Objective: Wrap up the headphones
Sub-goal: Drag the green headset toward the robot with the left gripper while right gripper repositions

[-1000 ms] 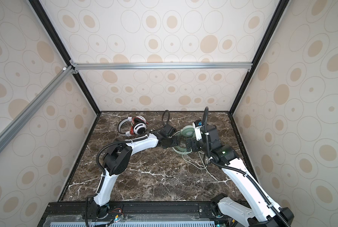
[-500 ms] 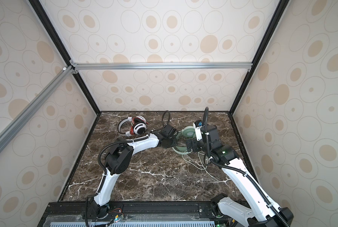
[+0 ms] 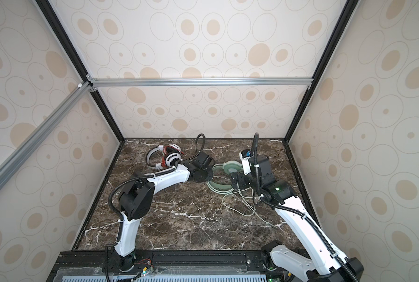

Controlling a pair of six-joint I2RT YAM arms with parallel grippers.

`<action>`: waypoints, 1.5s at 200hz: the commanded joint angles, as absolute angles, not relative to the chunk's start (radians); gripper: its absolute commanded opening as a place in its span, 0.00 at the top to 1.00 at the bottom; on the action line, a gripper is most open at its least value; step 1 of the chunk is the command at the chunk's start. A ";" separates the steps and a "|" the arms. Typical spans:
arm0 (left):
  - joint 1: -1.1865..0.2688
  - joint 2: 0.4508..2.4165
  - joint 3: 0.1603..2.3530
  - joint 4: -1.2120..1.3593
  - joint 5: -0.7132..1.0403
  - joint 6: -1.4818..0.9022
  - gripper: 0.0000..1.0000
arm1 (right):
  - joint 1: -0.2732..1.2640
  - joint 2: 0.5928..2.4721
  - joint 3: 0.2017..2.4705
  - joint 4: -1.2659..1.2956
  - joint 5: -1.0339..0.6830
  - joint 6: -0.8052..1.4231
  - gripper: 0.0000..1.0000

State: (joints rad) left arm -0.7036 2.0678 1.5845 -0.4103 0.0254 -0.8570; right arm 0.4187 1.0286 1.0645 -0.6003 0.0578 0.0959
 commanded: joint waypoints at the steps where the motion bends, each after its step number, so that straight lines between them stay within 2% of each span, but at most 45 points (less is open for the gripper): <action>1: -0.677 1.971 1.568 -0.418 0.002 -0.823 1.00 | 0.413 1.015 1.043 -0.595 0.048 0.098 0.00; 52: -0.663 1.841 1.524 -0.474 0.076 -0.744 1.00 | 0.412 0.988 1.030 -0.589 0.032 0.109 0.00; 98: -0.603 1.692 1.381 -0.471 0.240 -0.621 1.00 | 0.414 0.952 0.994 -0.583 0.000 0.144 0.00; 127: -0.541 1.663 1.279 -0.470 0.323 -0.535 1.00 | 0.414 0.953 0.988 -0.588 -0.003 0.153 0.00; 155: -0.489 1.671 1.189 -0.457 0.298 -0.486 1.00 | 0.413 0.969 0.996 -0.576 -0.007 0.159 0.01; 212: -0.487 1.722 1.141 -0.391 0.217 -0.417 1.00 | 0.413 1.063 1.106 -0.610 -0.003 0.223 0.03; 267: -0.471 1.728 1.122 -0.331 0.228 -0.385 0.66 | 0.440 1.044 1.168 -0.742 0.092 0.405 0.07; 295: -0.469 1.699 1.124 -0.329 0.200 -0.365 0.37 | 0.446 1.033 1.191 -0.802 0.151 0.437 0.07; 300: -0.469 1.693 1.125 -0.333 0.190 -0.365 0.34 | 0.447 1.037 1.196 -0.804 0.149 0.431 0.07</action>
State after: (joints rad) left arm -0.4755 1.7298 1.1187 -0.3508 0.2241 -0.4034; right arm 0.4393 1.0504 1.1549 -0.7265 0.0868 0.3729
